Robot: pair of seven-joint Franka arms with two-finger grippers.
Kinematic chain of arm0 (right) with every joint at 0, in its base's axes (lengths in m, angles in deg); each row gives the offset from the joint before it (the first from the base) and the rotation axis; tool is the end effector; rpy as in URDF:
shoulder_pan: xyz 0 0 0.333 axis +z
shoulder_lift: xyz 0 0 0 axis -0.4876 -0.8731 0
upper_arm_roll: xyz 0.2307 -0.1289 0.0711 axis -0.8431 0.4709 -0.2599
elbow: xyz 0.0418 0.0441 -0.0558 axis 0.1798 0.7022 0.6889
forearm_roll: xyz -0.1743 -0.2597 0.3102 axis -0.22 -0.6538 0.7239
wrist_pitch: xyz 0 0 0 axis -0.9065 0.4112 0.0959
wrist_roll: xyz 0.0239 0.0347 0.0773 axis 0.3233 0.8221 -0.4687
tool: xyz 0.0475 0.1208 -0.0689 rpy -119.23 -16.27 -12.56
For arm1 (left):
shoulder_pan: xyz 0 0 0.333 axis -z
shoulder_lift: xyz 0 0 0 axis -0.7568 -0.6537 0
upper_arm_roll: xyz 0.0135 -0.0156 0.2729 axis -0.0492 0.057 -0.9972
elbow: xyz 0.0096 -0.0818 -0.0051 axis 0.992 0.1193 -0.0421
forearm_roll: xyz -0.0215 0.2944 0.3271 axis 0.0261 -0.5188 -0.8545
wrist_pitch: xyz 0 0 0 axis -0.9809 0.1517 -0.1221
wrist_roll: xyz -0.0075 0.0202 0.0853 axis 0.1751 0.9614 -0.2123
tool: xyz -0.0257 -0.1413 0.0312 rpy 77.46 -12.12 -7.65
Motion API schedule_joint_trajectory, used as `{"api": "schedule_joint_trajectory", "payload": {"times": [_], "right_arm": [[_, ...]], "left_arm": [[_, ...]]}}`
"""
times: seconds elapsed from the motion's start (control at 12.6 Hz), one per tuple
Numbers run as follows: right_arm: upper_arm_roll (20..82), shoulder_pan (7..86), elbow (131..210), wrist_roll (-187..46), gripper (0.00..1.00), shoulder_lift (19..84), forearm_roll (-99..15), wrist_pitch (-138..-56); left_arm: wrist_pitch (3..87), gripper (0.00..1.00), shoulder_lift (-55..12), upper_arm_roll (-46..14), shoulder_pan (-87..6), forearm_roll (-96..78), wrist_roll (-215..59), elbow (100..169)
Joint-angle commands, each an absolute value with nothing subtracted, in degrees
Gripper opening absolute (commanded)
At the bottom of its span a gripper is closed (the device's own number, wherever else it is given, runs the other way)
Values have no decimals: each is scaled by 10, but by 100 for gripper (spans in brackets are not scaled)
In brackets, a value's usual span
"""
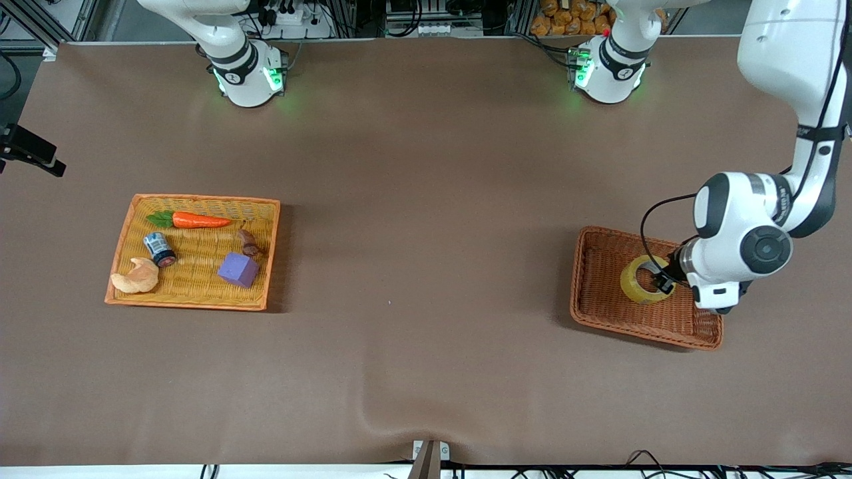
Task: Transfer tape with both arms
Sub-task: 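Carry the tape with the left gripper and lower it into the basket, then open the left gripper and lift it away from the basket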
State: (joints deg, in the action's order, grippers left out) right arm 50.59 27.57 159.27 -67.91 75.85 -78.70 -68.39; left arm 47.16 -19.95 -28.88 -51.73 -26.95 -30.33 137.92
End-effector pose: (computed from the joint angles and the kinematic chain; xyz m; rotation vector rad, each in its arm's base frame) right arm 0.5903 -0.0689 0.5708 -3.1348 0.1105 -0.0146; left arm 0.6478 -0.0164 0.1944 -2.7390 -1.2012 0.1261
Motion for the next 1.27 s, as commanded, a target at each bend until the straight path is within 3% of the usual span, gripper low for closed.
{"api": "schedule_joint_trajectory", "payload": {"times": [0.0, 0.48, 0.8, 1.03, 1.19], "right_arm": [[499, 263, 1580, -676, 100, 756, -777, -680], [499, 264, 1580, -675, 100, 756, -777, -680], [499, 265, 1580, -675, 100, 756, -778, -680], [499, 265, 1580, -675, 100, 756, -778, -680], [499, 265, 1580, -674, 100, 756, -778, -680]], "left_arm": [[468, 100, -127, -279, -527, -276, -378, 1390], [435, 100, -16, -271, -525, -226, -546, 1374], [276, 100, 10, -237, -523, -223, -670, 1286], [194, 100, 22, -258, -495, -199, -771, 1255], [188, 100, 42, -281, -472, -183, -819, 1255]]}}
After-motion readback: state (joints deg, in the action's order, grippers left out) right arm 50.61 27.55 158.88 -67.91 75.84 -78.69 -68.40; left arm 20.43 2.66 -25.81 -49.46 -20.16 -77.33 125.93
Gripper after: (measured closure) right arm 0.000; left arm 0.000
